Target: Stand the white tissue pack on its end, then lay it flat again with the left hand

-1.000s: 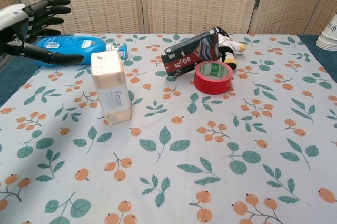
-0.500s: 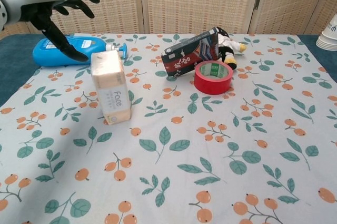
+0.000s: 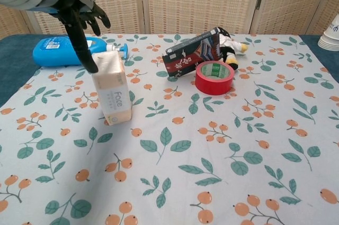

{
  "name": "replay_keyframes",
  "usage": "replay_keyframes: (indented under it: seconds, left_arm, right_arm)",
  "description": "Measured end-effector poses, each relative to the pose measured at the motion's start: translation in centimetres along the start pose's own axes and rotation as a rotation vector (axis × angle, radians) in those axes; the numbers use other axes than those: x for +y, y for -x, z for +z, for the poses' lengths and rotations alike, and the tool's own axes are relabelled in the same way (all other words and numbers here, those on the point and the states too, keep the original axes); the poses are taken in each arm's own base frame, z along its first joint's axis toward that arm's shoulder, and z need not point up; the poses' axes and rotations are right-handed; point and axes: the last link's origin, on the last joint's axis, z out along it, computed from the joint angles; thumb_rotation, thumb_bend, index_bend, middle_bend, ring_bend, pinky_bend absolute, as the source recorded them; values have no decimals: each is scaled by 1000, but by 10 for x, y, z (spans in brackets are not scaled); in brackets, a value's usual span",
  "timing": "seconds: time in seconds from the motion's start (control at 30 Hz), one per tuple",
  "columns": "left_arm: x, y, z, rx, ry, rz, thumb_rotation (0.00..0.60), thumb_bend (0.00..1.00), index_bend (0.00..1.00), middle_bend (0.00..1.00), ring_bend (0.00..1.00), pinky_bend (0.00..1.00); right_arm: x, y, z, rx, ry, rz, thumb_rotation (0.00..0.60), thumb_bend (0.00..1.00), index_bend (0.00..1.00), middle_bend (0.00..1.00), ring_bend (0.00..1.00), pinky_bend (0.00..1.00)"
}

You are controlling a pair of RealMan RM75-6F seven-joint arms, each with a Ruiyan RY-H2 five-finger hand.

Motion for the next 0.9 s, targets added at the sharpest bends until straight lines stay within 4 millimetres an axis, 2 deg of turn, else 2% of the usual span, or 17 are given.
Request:
replay_keyframes:
  seconds: [0.1,0.33,0.63,0.9]
  left_arm:
    - [14,3,-1,-28,3,11,600,124,0,47,0,90]
    - [24,11,7,65,15,94,600,128,0,47,0,83]
    - [26,27,23,103,-17,171,600,140,0,50,0,83]
    - [29,27,39,87,-48,133,600,141,0,63,0,85]
  right_arm:
    - [0,0,0,1,1,1,600,55,203,168,0,0]
    - [3,-2,0,9,6,5,600,55,203,168,0,0]
    - [3,-1,1,4,9,5,600,55,203,168,0,0]
    - [5,-2,3,7,17,6,600,55,203,168,0,0]
